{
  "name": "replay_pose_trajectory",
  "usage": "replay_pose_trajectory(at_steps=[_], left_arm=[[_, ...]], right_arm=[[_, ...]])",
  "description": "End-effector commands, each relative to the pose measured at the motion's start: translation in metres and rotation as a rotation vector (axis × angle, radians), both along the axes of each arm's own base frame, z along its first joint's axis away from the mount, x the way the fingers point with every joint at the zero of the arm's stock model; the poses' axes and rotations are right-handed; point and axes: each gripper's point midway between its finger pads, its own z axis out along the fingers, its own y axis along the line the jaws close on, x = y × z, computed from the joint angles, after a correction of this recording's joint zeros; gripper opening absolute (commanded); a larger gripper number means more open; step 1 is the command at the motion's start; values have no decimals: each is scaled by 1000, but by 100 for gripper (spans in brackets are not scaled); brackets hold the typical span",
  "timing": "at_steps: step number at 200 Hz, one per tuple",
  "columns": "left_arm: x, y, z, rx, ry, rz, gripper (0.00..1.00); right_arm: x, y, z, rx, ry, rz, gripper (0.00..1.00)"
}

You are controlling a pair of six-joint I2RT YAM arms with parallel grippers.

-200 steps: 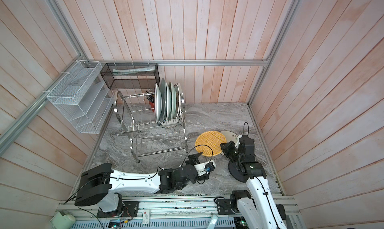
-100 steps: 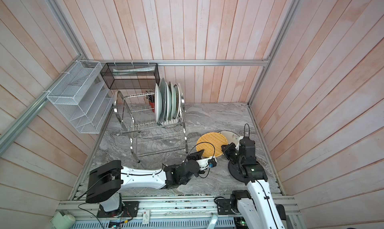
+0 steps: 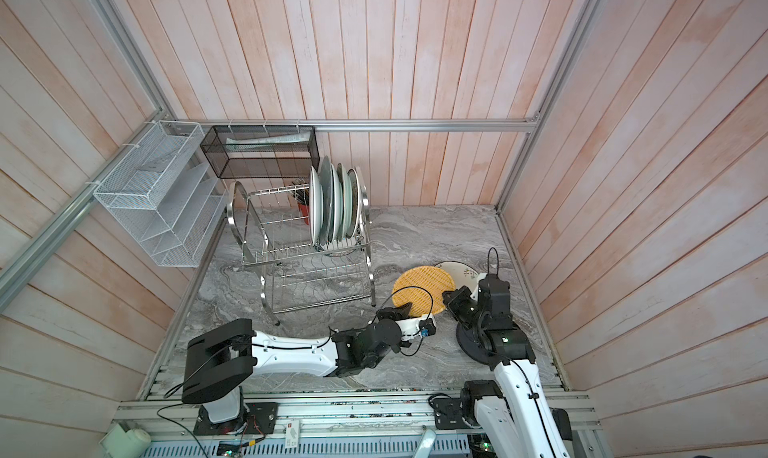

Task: Load the plates into the dish rack
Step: 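Grasp the mat's upper rim with the left gripper beside the right gripper, then carry the mat with the left gripper toward the rack while the right releases and withdraws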

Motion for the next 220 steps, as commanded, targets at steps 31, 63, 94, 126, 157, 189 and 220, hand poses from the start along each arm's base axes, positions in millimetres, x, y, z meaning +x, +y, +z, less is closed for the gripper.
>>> replay_pose_trajectory(at_steps=[31, 63, 94, 126, 157, 189, 220], left_arm=[[5, -14, 10, -43, -7, 0, 4], [1, -10, 10, -62, 27, 10, 0], [-15, -2, 12, -79, 56, -6, 0], [-32, 10, 11, -82, 106, -15, 0], [-48, 27, 13, -101, 171, -23, 0], [-70, 45, 14, -138, 313, -75, 0], [-90, 62, 27, -215, 449, -121, 0]], right_arm=[[1, 7, 21, 25, -63, 27, 0], [0, 8, 24, 25, -74, 38, 0], [3, 15, 28, 26, -122, 84, 37], [13, 16, 36, -8, -192, 115, 69], [30, 11, 56, -111, -289, 128, 94], [42, 11, 74, -191, -418, 158, 98], [49, 12, 79, -246, -503, 184, 98]])
